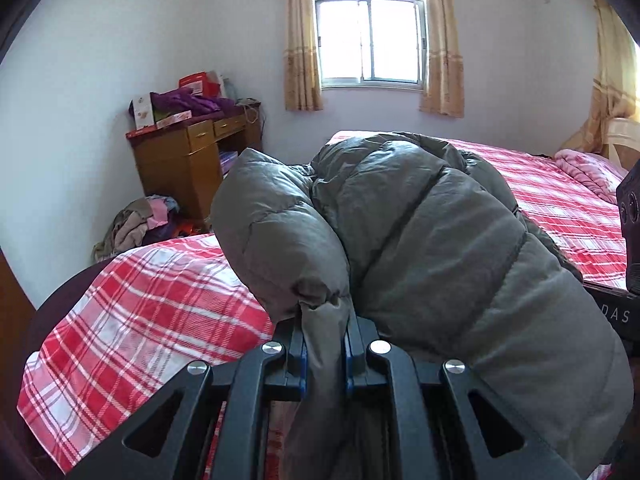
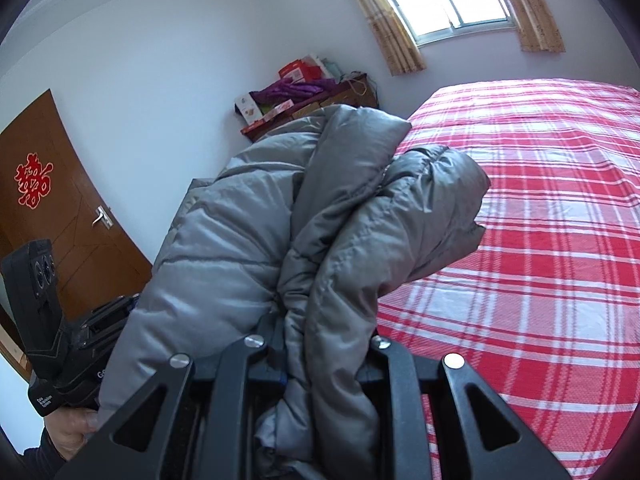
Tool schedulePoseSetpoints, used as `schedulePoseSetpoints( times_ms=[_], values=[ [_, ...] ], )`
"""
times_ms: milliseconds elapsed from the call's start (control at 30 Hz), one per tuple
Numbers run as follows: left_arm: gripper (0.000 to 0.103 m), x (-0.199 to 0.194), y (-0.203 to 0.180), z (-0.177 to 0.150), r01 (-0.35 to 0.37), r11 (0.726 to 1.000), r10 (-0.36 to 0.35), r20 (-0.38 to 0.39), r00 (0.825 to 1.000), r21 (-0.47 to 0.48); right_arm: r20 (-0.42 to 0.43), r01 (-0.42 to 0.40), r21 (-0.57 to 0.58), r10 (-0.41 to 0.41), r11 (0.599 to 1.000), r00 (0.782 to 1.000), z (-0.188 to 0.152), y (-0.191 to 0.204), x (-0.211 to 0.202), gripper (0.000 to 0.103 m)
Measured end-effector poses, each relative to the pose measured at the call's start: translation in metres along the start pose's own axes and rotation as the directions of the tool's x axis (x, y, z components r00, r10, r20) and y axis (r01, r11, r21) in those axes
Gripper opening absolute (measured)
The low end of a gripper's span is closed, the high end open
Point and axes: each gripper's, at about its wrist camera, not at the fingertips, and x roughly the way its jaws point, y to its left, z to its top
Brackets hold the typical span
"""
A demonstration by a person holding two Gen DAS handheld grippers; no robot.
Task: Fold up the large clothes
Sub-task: 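Lift the jacket bundle with both grippers and carry it across the bed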
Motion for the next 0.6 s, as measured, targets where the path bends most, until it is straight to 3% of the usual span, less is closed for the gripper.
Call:
schedulePoseSetpoints(
  times_ms=[600],
  values=[
    [0.012,0.007,0.05,-0.019,-0.064,0.997,0.062,-0.028,0.998,-0.052,-0.081,-0.023,-0.079,0.017,0.997,0.997,0.005,0.016,0.05,0.022]
  ],
)
